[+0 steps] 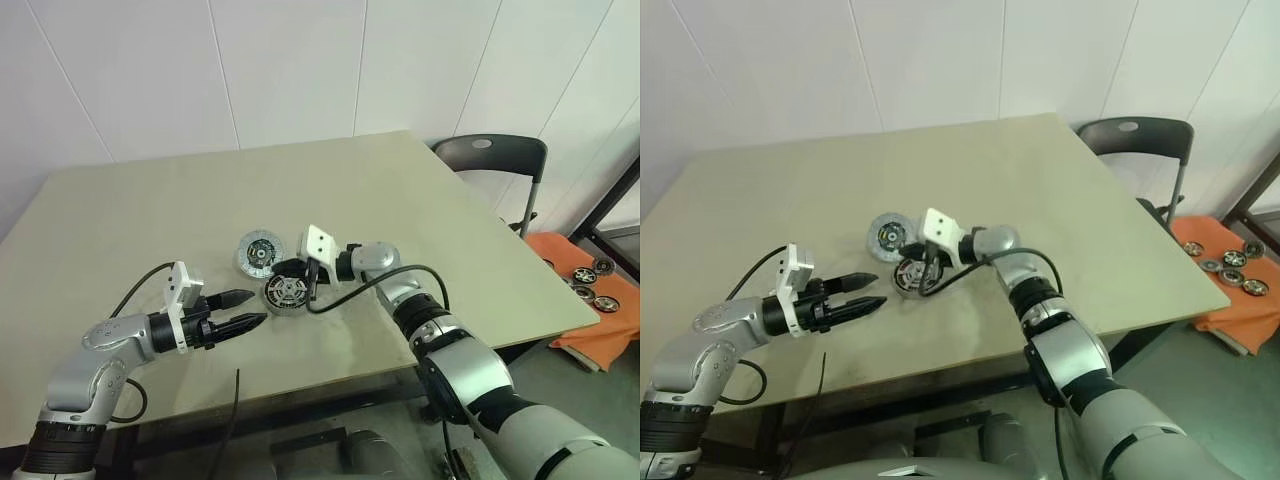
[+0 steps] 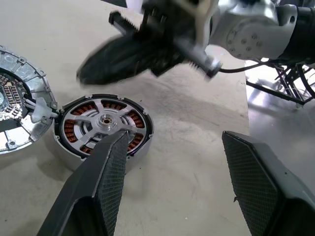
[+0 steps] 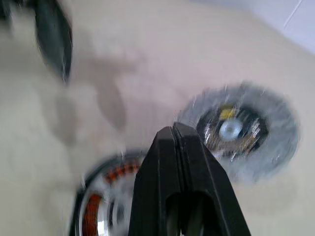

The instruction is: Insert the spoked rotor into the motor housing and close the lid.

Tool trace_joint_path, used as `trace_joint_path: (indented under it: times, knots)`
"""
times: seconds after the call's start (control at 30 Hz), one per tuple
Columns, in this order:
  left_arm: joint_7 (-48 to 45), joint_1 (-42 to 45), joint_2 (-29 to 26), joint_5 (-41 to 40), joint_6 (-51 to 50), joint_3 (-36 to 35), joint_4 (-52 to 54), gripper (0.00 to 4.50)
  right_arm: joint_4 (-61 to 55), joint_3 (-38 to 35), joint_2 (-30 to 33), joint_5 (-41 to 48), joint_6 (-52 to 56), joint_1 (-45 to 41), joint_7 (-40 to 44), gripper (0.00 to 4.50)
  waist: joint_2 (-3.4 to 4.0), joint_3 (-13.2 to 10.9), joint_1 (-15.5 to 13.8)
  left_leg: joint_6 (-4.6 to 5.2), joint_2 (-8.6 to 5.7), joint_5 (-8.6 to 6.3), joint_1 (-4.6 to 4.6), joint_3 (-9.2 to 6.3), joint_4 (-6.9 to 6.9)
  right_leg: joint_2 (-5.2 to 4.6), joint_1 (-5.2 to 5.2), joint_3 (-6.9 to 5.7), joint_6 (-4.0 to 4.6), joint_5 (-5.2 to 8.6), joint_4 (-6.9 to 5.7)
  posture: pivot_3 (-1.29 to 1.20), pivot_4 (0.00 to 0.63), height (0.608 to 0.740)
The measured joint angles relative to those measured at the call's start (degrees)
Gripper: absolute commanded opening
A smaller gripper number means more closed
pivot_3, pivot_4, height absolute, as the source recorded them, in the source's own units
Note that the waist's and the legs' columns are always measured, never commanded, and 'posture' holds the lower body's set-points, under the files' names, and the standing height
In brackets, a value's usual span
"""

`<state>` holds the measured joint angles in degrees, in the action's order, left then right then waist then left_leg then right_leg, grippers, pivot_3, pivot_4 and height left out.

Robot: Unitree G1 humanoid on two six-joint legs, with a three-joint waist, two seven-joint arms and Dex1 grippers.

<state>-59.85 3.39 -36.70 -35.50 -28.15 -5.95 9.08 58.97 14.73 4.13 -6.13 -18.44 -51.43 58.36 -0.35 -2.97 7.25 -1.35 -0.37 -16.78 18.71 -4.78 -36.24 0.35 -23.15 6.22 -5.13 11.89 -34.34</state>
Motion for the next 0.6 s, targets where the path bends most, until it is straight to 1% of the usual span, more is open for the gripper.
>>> trace_joint_path:
  times: [0.13, 0.33, 0.47, 0.6]
  knots:
    - [0.1, 0.6, 0.0, 0.0, 0.0, 0.0, 0.0, 3.25, 2.3, 1.9, 0.4, -2.8, -3.3, 1.5, -2.7, 0.0, -0.01, 0.0, 0.1, 0.0, -0.02, 0.0, -0.01, 0.04, -0.01, -0.01, 0.0, 0.04, 0.0, -0.01, 0.0, 0.0, 0.0, 0.74]
    - [0.1, 0.6, 0.0, 0.0, -0.1, 0.0, 0.0, 3.25, 3.3, 1.4, 0.3, -2.0, -2.3, 1.0, -2.8, 0.0, -0.03, 0.0, 0.0, 0.0, -0.01, 0.0, -0.21, 0.01, -0.03, 0.0, 0.19, 0.03, 0.0, 0.01, -0.05, 0.0, 0.0, 0.74]
    - [0.2, 0.6, 0.0, -0.1, -0.2, 0.0, 0.0, 3.25, 3.3, -1.8, -0.5, 1.4, 0.7, 1.0, -0.8, 0.0, -0.02, 0.0, 0.1, 0.0, -0.01, 0.0, -0.2, 0.01, -0.04, 0.0, 0.19, 0.03, 0.0, 0.01, -0.03, 0.0, 0.0, 0.74]
    - [0.2, 0.6, 0.0, -0.1, -0.4, 0.0, 0.0, 3.25, 0.7, -5.9, -0.5, 6.2, 3.1, -1.5, 1.7, 0.0, 0.0, 0.0, 0.1, 0.0, 0.0, 0.0, -0.11, 0.0, -0.01, 0.0, 0.09, 0.03, -0.01, -0.01, -0.02, 0.0, 0.0, 0.74]
